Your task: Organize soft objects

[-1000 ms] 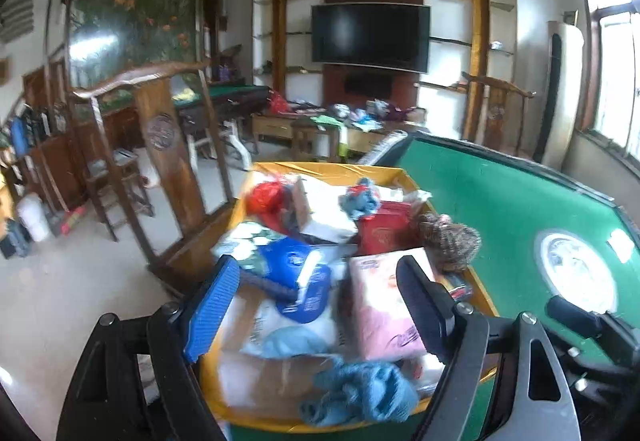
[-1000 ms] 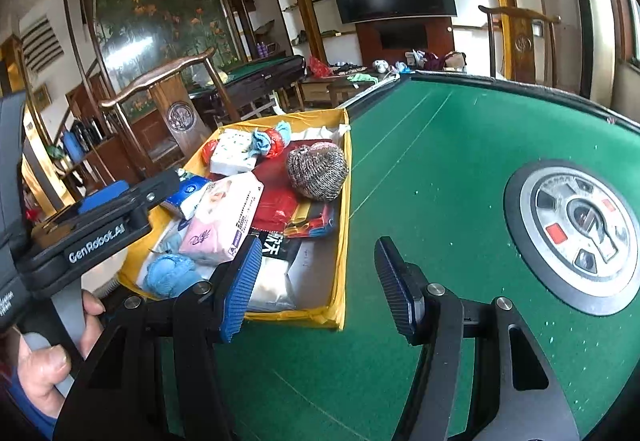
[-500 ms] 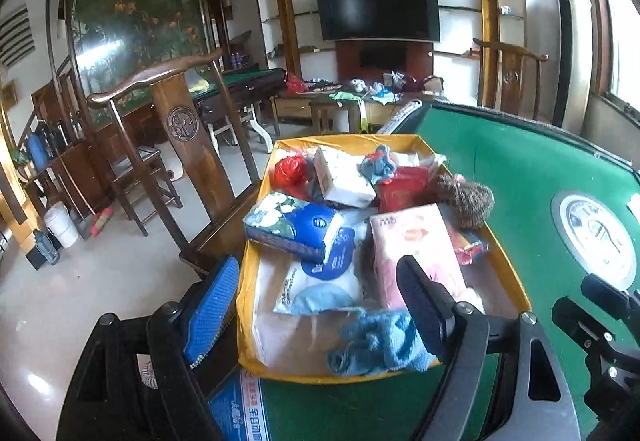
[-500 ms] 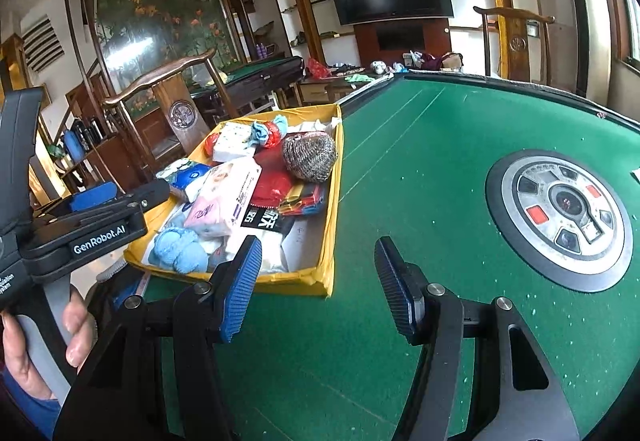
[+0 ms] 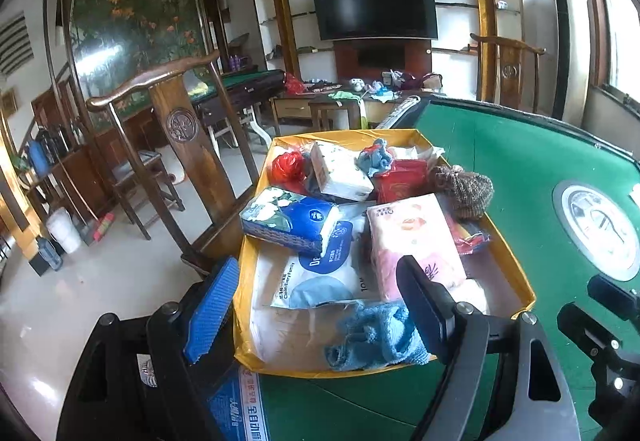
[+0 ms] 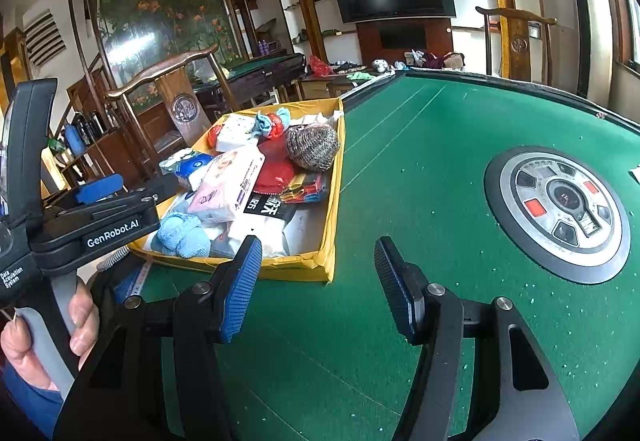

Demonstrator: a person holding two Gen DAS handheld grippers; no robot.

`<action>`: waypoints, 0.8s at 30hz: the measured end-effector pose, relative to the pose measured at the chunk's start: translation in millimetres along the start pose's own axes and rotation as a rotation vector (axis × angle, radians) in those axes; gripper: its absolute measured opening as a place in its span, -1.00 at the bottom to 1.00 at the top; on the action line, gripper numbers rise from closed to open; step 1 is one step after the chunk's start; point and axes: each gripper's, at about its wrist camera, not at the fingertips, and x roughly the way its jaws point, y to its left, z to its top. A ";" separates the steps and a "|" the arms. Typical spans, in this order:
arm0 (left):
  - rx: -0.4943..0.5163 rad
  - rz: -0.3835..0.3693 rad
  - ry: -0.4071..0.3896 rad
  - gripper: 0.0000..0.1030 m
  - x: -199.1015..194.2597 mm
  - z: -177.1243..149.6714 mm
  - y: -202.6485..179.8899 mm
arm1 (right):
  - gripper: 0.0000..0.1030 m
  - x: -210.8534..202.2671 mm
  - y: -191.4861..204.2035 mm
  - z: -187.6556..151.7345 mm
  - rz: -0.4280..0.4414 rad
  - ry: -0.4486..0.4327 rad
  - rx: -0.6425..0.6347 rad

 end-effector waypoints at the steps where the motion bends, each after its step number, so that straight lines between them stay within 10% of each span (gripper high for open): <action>1: 0.009 0.000 -0.005 0.58 -0.6 -1.2 -1.9 | 0.16 0.4 0.9 -0.4 -0.001 0.002 -0.004; 24: -0.017 -0.016 -0.026 0.58 5.9 -16.3 -13.3 | 0.16 -1.0 -4.3 -1.6 -0.084 -0.003 -0.009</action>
